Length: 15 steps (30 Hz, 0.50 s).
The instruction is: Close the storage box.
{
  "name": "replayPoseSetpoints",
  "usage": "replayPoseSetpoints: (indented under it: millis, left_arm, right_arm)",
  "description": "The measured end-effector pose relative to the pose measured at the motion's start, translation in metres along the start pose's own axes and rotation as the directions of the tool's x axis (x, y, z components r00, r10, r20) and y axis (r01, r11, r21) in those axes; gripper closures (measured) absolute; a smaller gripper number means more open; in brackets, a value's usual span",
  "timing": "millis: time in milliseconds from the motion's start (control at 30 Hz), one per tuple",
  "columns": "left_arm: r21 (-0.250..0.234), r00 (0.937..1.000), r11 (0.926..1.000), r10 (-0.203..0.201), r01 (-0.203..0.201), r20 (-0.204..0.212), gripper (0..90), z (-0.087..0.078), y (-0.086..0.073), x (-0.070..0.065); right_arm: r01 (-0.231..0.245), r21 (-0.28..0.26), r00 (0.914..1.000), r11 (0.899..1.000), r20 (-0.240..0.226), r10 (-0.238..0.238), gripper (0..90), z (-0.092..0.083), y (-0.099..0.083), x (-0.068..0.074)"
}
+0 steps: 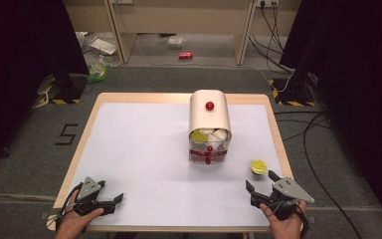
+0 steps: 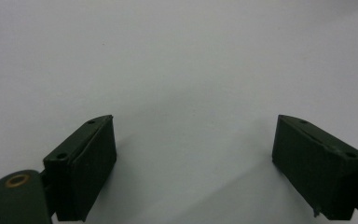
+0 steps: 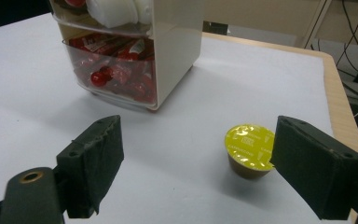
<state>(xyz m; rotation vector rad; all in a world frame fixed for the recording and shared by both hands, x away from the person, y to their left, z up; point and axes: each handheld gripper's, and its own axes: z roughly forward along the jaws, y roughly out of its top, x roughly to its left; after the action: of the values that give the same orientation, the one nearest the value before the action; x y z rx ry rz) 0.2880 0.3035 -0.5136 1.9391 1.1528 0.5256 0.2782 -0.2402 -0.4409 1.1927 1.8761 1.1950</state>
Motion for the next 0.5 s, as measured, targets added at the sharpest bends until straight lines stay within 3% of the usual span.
replayPoseSetpoints:
  millis: [500]
  left_arm:
    - [-0.001,1.0000,1.0000,0.000,0.000,0.000,13.0,0.000,0.000,0.000]
  right_arm:
    - [0.009,0.046,0.9997,0.999,-0.021,-0.008,15.7,-0.005,-0.011,0.002]
